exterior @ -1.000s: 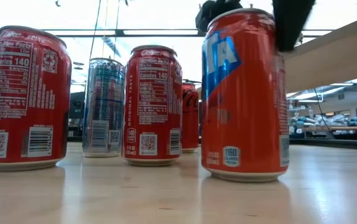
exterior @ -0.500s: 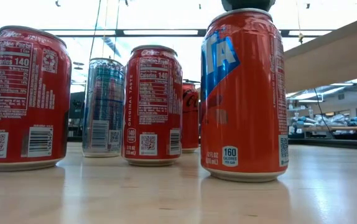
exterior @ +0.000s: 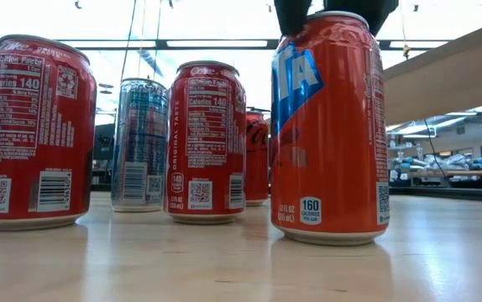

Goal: Place canned beverage on shelf
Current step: Put the orange soda can aligned with the other orange soda can on the shelf

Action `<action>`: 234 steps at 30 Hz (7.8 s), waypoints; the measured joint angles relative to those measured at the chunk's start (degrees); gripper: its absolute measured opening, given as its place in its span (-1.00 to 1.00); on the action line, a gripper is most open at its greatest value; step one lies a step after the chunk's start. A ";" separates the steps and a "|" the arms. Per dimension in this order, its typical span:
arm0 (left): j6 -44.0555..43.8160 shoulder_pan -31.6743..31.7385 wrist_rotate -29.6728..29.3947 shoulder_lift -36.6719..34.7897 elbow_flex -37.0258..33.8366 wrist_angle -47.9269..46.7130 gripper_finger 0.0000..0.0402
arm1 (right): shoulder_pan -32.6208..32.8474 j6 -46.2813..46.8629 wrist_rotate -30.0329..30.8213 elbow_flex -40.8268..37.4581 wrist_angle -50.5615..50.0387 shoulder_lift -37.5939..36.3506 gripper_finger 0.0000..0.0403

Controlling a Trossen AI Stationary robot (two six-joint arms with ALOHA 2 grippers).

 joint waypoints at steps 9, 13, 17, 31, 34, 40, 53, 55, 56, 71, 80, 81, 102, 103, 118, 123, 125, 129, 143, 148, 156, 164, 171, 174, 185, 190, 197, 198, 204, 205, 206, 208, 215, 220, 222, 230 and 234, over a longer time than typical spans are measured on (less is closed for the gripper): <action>0.37 -0.21 1.09 0.00 0.00 -0.02 -0.08 | -0.14 1.19 -2.38 -5.38 4.88 0.00 0.99; 0.37 -0.24 1.24 0.00 0.00 -0.02 -0.08 | -0.36 -0.03 -2.75 -8.02 6.96 0.02 0.99; 0.39 -0.22 1.22 0.00 0.00 -0.02 -0.08 | -0.81 -1.18 -3.31 -10.57 11.38 0.04 0.95; 0.45 -0.22 1.25 0.00 0.00 -0.07 -0.08 | -1.52 -5.39 -5.57 -12.17 11.82 -0.07 0.57; 0.74 -0.23 1.25 0.00 0.00 -0.07 -0.08 | -2.18 -6.43 -7.89 -12.23 9.71 -0.93 0.59; 3.36 -0.59 1.27 0.00 0.00 -0.04 -0.08 | -4.60 -9.21 -9.00 -12.21 5.50 -7.93 0.63; 8.23 3.10 -6.02 0.00 0.00 -0.15 -0.08 | -15.39 -23.69 -4.89 -12.15 -0.58 -21.06 0.62; 9.41 5.64 -7.98 0.00 0.00 -0.17 -0.08 | -17.37 -28.24 -4.21 -12.07 -0.50 -21.90 0.62; 9.55 7.22 -8.41 0.00 0.00 -0.15 -0.08 | -18.37 -30.61 -3.90 -11.87 -0.72 -22.01 0.62; 11.11 26.12 -4.99 0.22 0.00 3.14 -0.08 | -34.31 -50.27 2.26 -6.59 -10.48 -21.88 0.63; 18.19 27.54 -4.36 0.22 0.00 3.43 -0.08 | -36.56 -51.86 3.46 -6.68 -7.28 -21.88 0.63; 18.84 27.54 -4.01 0.22 0.00 3.45 -0.08 | -36.73 -51.63 3.42 -6.68 -6.08 -21.88 0.63; 23.01 27.10 -2.15 0.22 0.00 1.70 -0.08 | -38.07 -46.92 6.54 -7.18 -2.65 -18.45 0.63; 23.01 27.10 -2.12 0.22 0.00 1.62 -0.08 | -38.29 -46.81 6.52 -7.18 -2.73 -18.45 0.63; 23.34 27.15 -2.14 0.22 0.00 0.28 -0.08 | -40.22 -45.84 6.51 -5.04 -5.65 -18.01 0.63; 24.15 27.15 -2.14 0.22 0.00 0.26 -0.08 | -40.97 -45.86 6.90 -5.04 -5.63 -17.97 0.63; 24.17 27.15 -2.14 0.22 0.00 0.24 -0.08 | -41.30 -45.88 6.58 -5.04 -6.53 -17.97 0.63; 24.17 27.15 -2.14 0.22 0.00 0.20 -0.08 | -41.65 -46.02 6.18 -5.04 -6.60 -17.97 0.65; 24.15 27.15 -2.14 0.22 0.00 0.01 -0.08 | -41.30 -46.79 6.74 -5.00 -6.63 -18.10 0.85; 24.15 27.17 -1.19 0.22 0.00 0.02 -0.08 | -41.04 -46.89 7.87 -5.00 -6.59 -18.10 0.85; 24.15 27.17 -0.66 0.22 0.00 0.00 -0.08 | -40.15 -46.96 10.77 -4.13 -6.73 -18.10 0.83; 24.43 27.17 -0.65 0.22 0.00 0.00 -0.08 | -40.11 -48.50 15.54 2.24 -8.16 -18.10 0.83; 24.54 27.17 -0.63 0.22 0.00 0.02 -0.08 | -40.04 -49.97 17.05 6.07 -8.38 -18.10 0.83; 24.54 27.17 -0.63 0.22 0.00 0.02 -0.08 | -39.58 -50.40 17.05 7.39 -8.25 -18.10 0.83; 25.68 27.17 -0.63 0.22 0.00 0.02 -0.08 | -38.62 -59.66 16.51 6.29 -10.11 -18.10 0.83; 25.68 27.17 -0.63 0.22 0.00 0.02 -0.08 | -38.54 -62.09 16.79 5.45 -10.89 -18.10 0.83; 25.97 27.17 -0.63 0.22 0.00 0.02 -0.08 | -36.93 -69.74 19.06 5.47 -11.05 -18.10 0.83; 25.99 27.17 -0.63 0.22 0.00 0.02 -0.08 | -36.57 -71.57 19.06 5.47 -11.03 -18.10 0.83; 26.03 27.17 -0.63 0.22 0.00 0.00 -0.08 | -35.83 -70.57 19.72 5.47 -10.91 -18.10 0.83; 26.03 27.17 -0.63 0.20 0.00 0.02 -0.08 | -36.44 -68.88 17.56 5.47 -11.06 -18.10 0.83; 26.04 27.17 -0.63 0.21 0.00 0.01 -0.08 | -37.16 -66.77 15.59 5.47 -11.03 -18.10 0.83; 26.05 27.17 -0.63 0.21 0.00 0.00 -0.08 | -38.50 -63.10 13.99 5.47 -10.75 -18.10 0.83; 26.03 27.17 -0.37 0.22 0.00 0.02 -0.08 | -41.04 -57.00 11.43 5.62 -10.71 -18.12 0.83; 26.03 27.17 0.68 0.22 0.00 0.00 -0.08 | -39.77 -58.54 10.24 6.49 -11.12 -18.12 0.83; 26.03 27.15 0.74 0.20 0.00 0.00 -0.08 | -39.36 -57.47 10.70 7.47 -11.13 -18.12 0.83; 26.03 27.16 0.79 0.20 0.00 -0.09 -0.08 | -42.45 -52.73 8.32 7.74 -10.40 -18.53 0.84; 26.03 27.17 0.81 0.20 0.00 -0.09 -0.08 | -42.39 -53.62 9.27 7.74 -9.67 -18.54 0.87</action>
